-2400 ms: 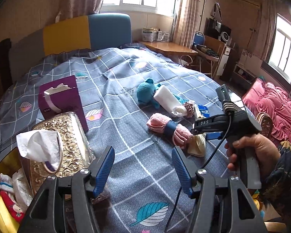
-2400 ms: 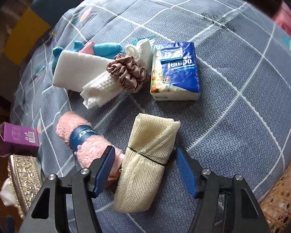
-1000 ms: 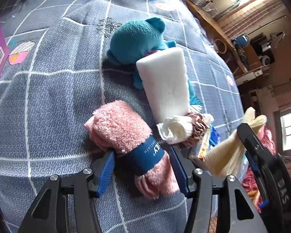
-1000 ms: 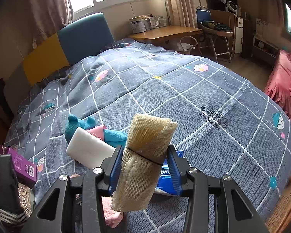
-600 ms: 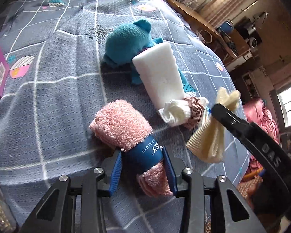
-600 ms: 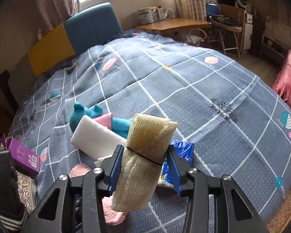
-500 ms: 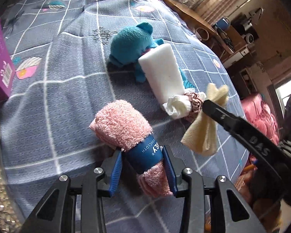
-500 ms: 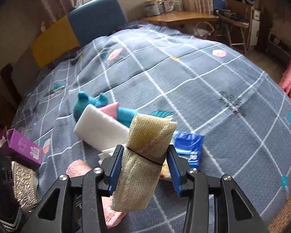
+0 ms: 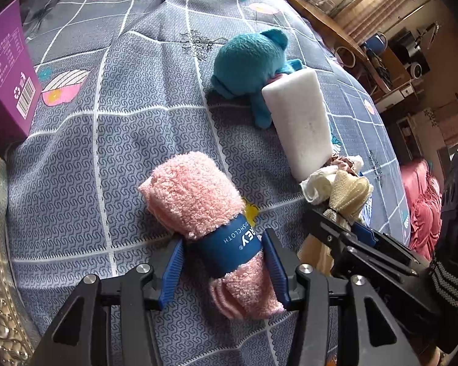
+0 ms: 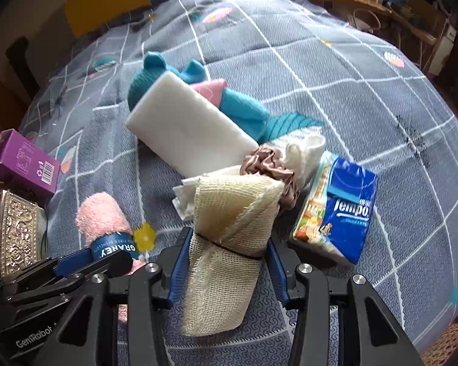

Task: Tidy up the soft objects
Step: 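Grasp the pink fuzzy sock roll with the left gripper while the right holds the mesh roll, then release the pink sock roll into the tray with the left gripper while the right carries the mesh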

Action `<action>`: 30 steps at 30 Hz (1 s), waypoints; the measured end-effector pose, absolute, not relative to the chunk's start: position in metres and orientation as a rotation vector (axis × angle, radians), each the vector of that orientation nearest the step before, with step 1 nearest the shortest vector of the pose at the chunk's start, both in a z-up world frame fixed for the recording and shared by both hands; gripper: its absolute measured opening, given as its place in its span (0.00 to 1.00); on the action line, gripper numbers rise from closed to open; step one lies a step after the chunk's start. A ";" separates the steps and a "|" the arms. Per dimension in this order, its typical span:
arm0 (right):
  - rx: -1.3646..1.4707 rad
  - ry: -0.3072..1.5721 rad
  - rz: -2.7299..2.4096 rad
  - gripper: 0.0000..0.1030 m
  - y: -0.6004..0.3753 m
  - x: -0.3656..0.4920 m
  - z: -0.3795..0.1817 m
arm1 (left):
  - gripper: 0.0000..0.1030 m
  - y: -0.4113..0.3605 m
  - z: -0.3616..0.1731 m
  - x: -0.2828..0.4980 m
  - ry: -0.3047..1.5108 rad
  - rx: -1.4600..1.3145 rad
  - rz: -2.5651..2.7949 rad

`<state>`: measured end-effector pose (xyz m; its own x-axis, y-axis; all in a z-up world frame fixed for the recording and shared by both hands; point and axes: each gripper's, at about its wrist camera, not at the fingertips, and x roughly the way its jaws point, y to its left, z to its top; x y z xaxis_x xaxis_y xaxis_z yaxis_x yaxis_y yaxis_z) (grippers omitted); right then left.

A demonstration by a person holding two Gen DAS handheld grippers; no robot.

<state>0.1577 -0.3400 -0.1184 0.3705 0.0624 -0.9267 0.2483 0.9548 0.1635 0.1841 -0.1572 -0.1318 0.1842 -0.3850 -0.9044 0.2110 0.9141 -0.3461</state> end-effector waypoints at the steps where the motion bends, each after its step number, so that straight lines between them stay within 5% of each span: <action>1: 0.295 1.201 -0.120 0.46 -0.339 0.158 -0.120 | 0.50 -0.158 -0.133 0.183 1.320 -0.148 -0.414; 8: 0.280 1.225 -0.122 0.43 -0.337 0.159 -0.125 | 0.40 -0.165 -0.128 0.171 1.258 -0.075 -0.454; 17: 0.252 1.226 -0.085 0.42 -0.327 0.162 -0.125 | 0.39 -0.138 -0.061 0.181 1.156 -0.066 -0.487; 30: 0.174 1.212 -0.043 0.42 -0.305 0.160 -0.121 | 0.39 0.034 0.072 0.261 0.834 -0.220 -0.176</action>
<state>0.1596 -0.3049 -0.1211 0.3519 0.0596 -0.9341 0.1263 0.9858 0.1105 0.2613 0.0341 0.0722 0.6595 -0.2401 -0.7123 0.0682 0.9628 -0.2614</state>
